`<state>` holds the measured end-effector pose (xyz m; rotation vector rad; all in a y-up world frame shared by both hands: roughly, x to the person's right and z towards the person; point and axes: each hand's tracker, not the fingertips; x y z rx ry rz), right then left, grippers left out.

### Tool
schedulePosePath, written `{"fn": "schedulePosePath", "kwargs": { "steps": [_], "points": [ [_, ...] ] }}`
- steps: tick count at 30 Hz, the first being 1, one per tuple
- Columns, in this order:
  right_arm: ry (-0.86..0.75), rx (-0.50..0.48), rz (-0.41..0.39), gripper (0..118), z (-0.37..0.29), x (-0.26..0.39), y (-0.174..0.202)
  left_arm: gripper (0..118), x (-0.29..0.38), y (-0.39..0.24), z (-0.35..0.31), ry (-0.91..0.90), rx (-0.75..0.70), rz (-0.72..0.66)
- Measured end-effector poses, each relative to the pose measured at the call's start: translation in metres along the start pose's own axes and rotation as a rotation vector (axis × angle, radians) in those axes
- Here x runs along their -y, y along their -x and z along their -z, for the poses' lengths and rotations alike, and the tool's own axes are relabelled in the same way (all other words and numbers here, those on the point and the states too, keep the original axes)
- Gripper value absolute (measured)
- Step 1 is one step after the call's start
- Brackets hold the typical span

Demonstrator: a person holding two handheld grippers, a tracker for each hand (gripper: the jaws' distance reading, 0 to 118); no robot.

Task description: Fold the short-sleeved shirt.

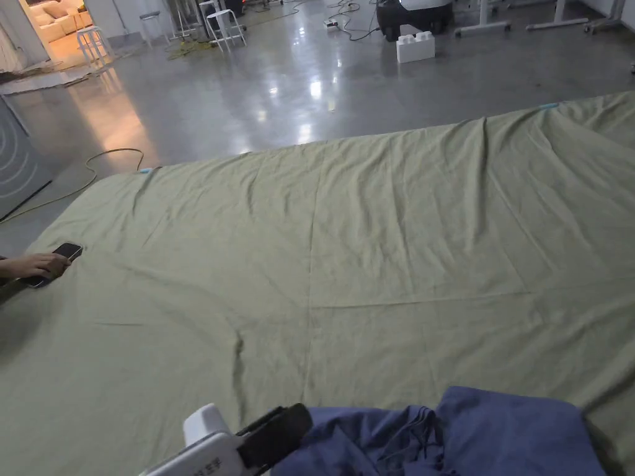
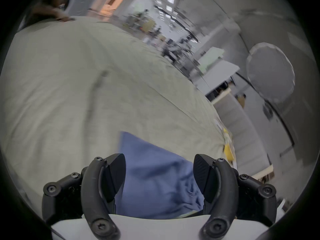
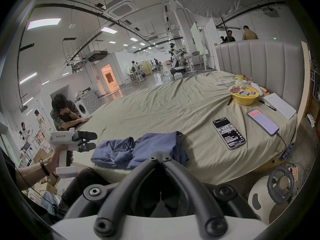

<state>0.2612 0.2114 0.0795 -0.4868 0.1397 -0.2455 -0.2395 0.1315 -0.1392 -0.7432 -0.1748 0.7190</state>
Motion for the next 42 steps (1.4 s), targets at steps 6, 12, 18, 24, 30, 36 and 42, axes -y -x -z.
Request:
{"fn": "schedulePosePath", "kwargs": {
  "steps": [6,12,18,24,30,36,42],
  "points": [
    [0.008,-0.007,0.005,0,-0.001,-0.001,0.004,36,0.023,0.029,0.028,0.105,0.028,-0.145],
    [0.014,0.024,-0.017,0,-0.007,-0.002,0.004,12,0.039,0.033,0.037,0.035,0.1,-0.352],
    [0.009,0.021,0.019,0,-0.005,-0.003,0.0,11,-0.002,0.028,-0.026,-0.136,0.127,-0.235],
    [0.015,-0.015,0.039,0,0.005,0.0,-0.004,11,-0.04,-0.031,-0.065,-0.205,-0.01,0.151],
    [-0.001,0.021,0.006,0,-0.007,0.0,0.0,11,0.051,-0.126,0.021,0.009,0.178,0.276],
    [0.001,0.109,-0.007,0,-0.028,0.006,-0.015,24,0.124,-0.152,0.097,0.25,0.032,0.439],
    [-0.012,0.096,0.067,0,-0.034,0.017,-0.033,78,0.08,-0.154,0.031,-0.004,0.399,0.398]
  ]
}}
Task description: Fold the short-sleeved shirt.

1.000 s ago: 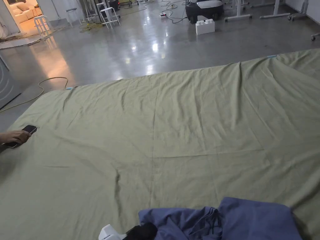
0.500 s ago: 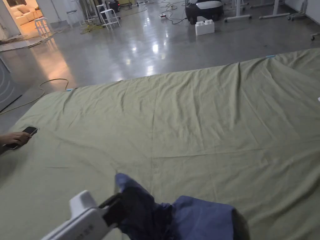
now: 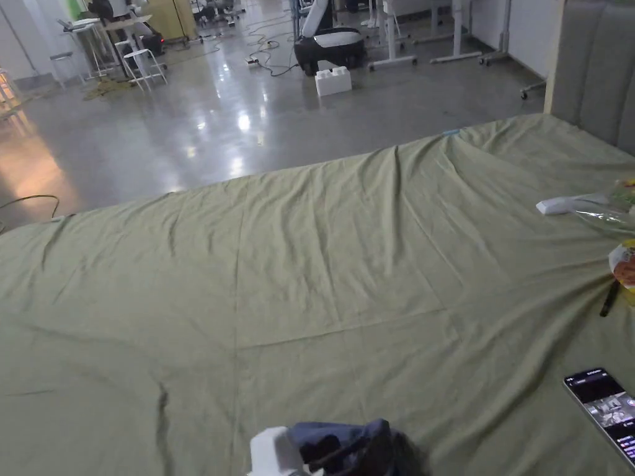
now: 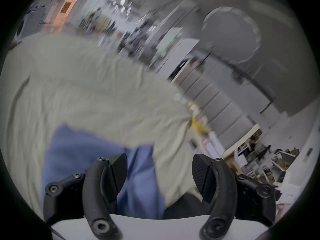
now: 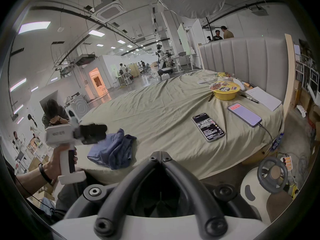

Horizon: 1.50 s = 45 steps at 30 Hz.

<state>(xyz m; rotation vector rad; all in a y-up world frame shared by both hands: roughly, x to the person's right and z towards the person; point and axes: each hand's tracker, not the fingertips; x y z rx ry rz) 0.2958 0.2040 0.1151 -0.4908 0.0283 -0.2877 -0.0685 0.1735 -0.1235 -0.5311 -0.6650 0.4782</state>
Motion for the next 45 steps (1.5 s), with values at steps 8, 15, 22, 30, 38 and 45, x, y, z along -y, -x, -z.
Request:
{"fn": "schedulePosePath", "kwargs": {
  "steps": [8,15,22,30,38,45],
  "points": [
    [0.003,0.0,-0.022,0,0.002,-0.003,0.01,1,0.028,0.044,0.054,0.235,-0.094,-0.21],
    [0.074,-0.059,-0.077,0,0.02,-0.001,0.027,0,0.049,0.029,0.08,0.348,-0.145,-0.107],
    [0.172,-0.294,-0.101,0,0.128,-0.033,0.086,0,-0.016,0.015,-0.017,0.117,-0.093,0.032],
    [0.563,-0.17,-0.295,0,0.292,-0.013,0.133,25,-0.026,0.078,-0.082,0.091,-0.181,-0.183],
    [0.546,-0.177,-0.179,0,0.292,0.002,0.115,85,-0.023,0.138,-0.028,0.254,-0.093,-0.352],
    [0.53,-0.157,-0.156,0,0.29,0.008,0.115,40,-0.007,0.139,0.039,0.46,-0.157,-0.275]
  ]
}}
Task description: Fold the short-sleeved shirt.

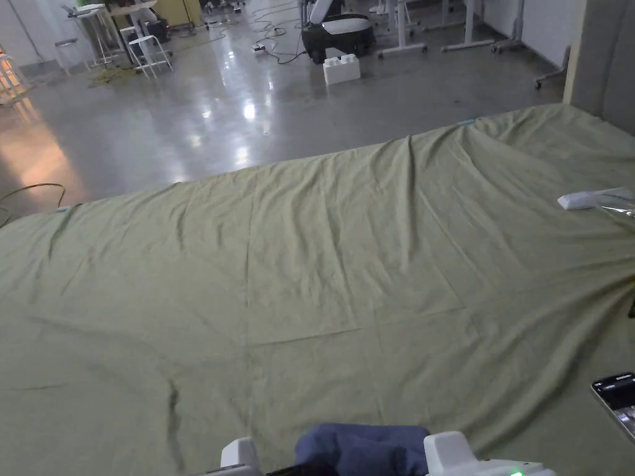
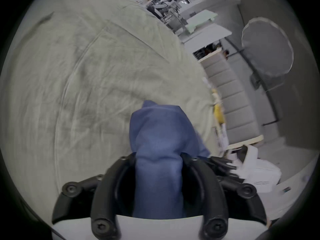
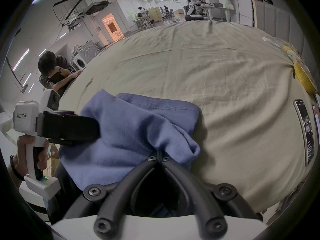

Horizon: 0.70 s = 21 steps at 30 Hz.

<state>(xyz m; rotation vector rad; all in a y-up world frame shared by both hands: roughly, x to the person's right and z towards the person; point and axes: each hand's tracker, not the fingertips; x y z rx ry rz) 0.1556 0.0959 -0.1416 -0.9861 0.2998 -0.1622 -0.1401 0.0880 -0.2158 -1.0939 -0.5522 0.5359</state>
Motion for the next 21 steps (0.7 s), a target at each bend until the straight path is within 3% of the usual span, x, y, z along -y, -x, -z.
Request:
{"fn": "schedulePosePath", "kwargs": {
  "steps": [5,7,11,14,18,21],
  "points": [
    [-0.024,0.017,-0.01,0,-0.006,0.002,0.007,30,-0.001,-0.007,-0.015,0.001,0.025,0.023],
    [-0.044,-0.029,-0.008,0,-0.018,-0.001,0.008,29,-0.003,-0.008,-0.029,-0.058,0.058,-0.032],
    [-0.165,-0.191,0.144,0,-0.047,0.002,0.005,28,-0.008,0.007,-0.11,-0.27,0.182,-0.103],
    [-0.165,-0.188,0.161,0,-0.057,0.006,0.001,28,-0.022,0.046,-0.192,-0.343,-0.027,-0.053],
    [-0.122,-0.175,0.188,0,-0.051,0.014,-0.004,28,-0.042,0.134,-0.283,-0.407,-0.303,-0.189],
    [-0.11,-0.189,0.198,0,-0.049,0.019,-0.006,29,-0.044,0.178,-0.311,-0.444,-0.441,-0.345]
  ]
}}
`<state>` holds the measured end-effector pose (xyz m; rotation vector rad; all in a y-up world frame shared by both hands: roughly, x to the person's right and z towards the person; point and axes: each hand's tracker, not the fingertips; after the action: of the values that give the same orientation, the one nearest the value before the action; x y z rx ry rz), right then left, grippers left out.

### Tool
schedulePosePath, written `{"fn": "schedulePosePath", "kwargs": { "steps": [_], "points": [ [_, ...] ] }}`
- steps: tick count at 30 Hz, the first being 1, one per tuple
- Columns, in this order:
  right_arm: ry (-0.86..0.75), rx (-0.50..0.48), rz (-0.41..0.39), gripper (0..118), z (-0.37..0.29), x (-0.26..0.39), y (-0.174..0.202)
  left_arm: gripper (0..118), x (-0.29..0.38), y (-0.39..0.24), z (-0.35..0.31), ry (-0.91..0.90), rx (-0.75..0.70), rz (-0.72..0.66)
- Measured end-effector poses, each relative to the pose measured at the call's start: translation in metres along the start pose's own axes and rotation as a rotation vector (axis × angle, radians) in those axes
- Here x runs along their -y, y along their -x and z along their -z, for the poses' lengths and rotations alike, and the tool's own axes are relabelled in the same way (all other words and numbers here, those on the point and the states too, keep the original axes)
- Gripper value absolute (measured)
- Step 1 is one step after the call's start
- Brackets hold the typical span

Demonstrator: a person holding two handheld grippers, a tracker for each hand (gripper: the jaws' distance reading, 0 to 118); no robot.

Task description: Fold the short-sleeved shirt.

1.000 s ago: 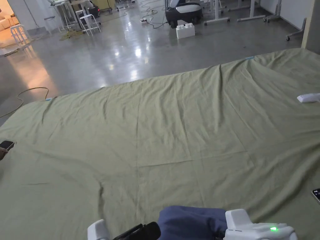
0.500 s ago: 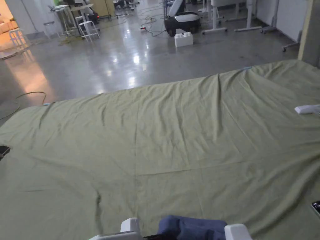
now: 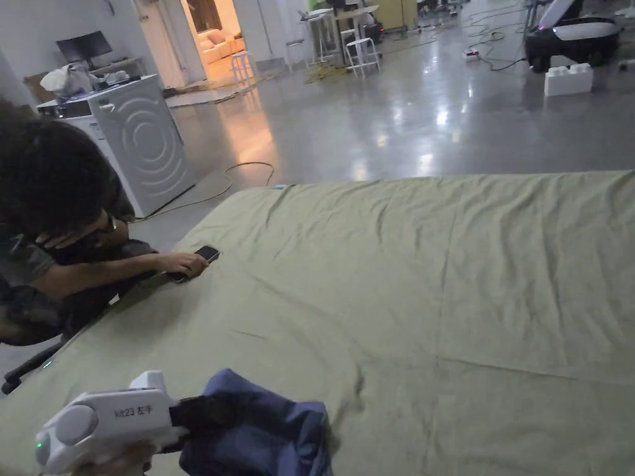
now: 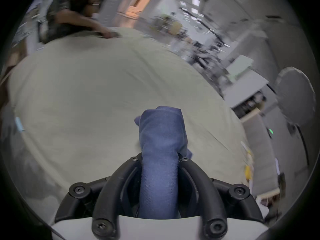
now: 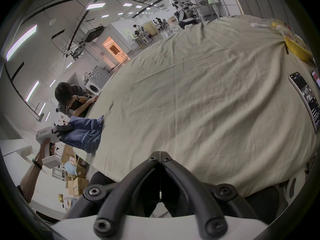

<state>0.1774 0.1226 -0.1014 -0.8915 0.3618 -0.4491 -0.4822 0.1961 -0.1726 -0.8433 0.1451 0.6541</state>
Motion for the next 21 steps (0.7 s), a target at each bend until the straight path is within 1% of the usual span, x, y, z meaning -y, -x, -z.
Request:
{"fn": "schedulePosePath", "kwargs": {
  "steps": [1,2,3,4,5,6,7,8,9,11,12,13,15,17,18,19,20,21],
  "points": [
    [0.001,-0.016,0.014,0,0.0,0.0,-0.001,30,0.001,0.008,0.004,-0.046,-0.019,-0.004],
    [0.003,-0.031,0.031,0,0.0,0.0,-0.002,34,0.002,0.014,0.011,-0.076,-0.047,-0.039],
    [0.004,-0.041,0.046,0,-0.001,-0.001,-0.004,42,0.005,0.018,0.019,-0.055,-0.053,-0.092],
    [0.003,-0.044,0.05,0,-0.002,-0.003,-0.004,57,0.011,0.015,0.03,-0.05,-0.075,-0.098],
    [0.0,-0.044,0.045,0,-0.005,-0.004,-0.003,78,0.013,0.013,0.038,-0.028,-0.136,-0.086],
    [-0.012,-0.04,0.031,0,-0.011,-0.006,-0.001,84,0.015,0.004,0.037,-0.006,-0.251,-0.046],
    [-0.028,-0.039,0.019,0,-0.017,-0.008,0.0,84,0.015,-0.003,0.032,0.003,-0.317,0.015],
    [-0.046,-0.039,0.017,0,-0.024,-0.009,-0.001,84,0.011,-0.016,0.024,-0.033,-0.36,0.11],
    [-0.069,-0.038,0.023,0,-0.032,-0.01,-0.002,84,0.01,-0.027,0.008,-0.1,-0.363,0.233],
    [-0.119,-0.042,0.062,0,-0.046,-0.012,-0.006,84,0.007,-0.054,-0.027,-0.214,-0.384,0.39],
    [-0.143,-0.038,0.079,0,-0.054,-0.016,-0.005,83,0.003,-0.068,-0.051,-0.243,-0.364,0.432],
    [-0.172,-0.038,0.072,0,-0.061,-0.021,-0.003,83,0.0,-0.082,-0.071,-0.261,-0.308,0.447],
    [-0.251,0.004,-0.023,0,-0.079,-0.034,0.008,83,0.004,-0.118,-0.117,-0.361,-0.188,0.491],
    [-0.351,0.044,-0.133,0,-0.103,-0.047,0.026,83,0.018,-0.155,-0.16,-0.459,-0.056,0.571],
    [-0.403,0.04,-0.163,0,-0.116,-0.052,0.034,83,0.031,-0.173,-0.177,-0.511,-0.003,0.624],
    [-0.444,0.029,-0.174,0,-0.126,-0.058,0.04,83,0.044,-0.189,-0.196,-0.565,0.037,0.664],
    [-0.495,0.006,-0.184,0,-0.139,-0.063,0.045,83,0.069,-0.21,-0.21,-0.641,0.064,0.699],
    [-0.538,-0.019,-0.2,0,-0.151,-0.066,0.049,83,0.088,-0.222,-0.22,-0.723,0.058,0.704]
  ]
}}
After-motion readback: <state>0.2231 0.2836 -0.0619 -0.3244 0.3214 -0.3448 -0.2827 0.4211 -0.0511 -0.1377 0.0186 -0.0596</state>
